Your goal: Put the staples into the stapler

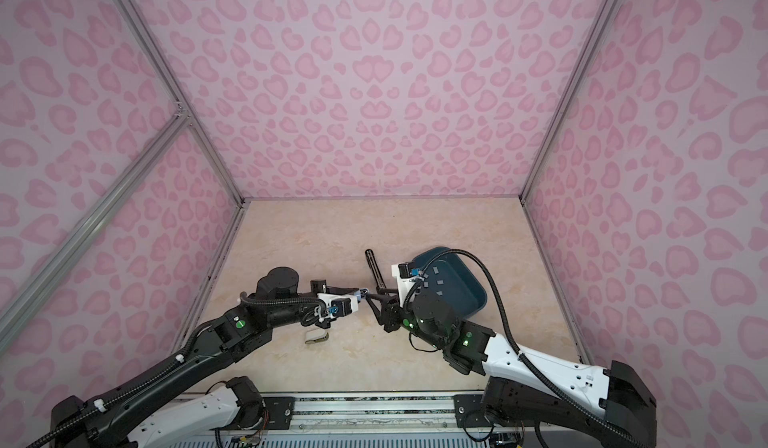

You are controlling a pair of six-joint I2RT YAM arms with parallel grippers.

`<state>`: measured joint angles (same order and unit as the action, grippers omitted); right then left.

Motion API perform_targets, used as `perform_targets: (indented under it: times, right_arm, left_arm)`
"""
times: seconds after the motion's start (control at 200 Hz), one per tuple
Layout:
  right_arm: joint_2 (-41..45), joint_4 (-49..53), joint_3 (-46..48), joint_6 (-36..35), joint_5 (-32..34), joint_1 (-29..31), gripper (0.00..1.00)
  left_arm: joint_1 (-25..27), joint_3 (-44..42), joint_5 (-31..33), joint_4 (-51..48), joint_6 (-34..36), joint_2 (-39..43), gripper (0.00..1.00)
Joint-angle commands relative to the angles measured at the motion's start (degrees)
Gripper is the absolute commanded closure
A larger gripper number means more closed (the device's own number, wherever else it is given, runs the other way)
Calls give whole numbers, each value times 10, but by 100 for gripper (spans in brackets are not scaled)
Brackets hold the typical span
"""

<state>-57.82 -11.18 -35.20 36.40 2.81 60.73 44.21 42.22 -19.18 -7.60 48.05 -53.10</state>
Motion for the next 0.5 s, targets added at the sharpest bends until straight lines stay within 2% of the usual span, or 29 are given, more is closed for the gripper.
perform_targets:
  times: [0.0,0.195,0.495]
  right_arm:
    - [-22,-8,-6,-3,22,10,57]
    - [-38,-16,-9,-3,39,11,67]
    - [-27,-42,14,-7,61,10,69]
  left_arm:
    - [0,0,-21,8,-4,9,96]
    - [-1,-2,-36,3,0,16,96]
    - [0,0,-60,-14,12,13,96]
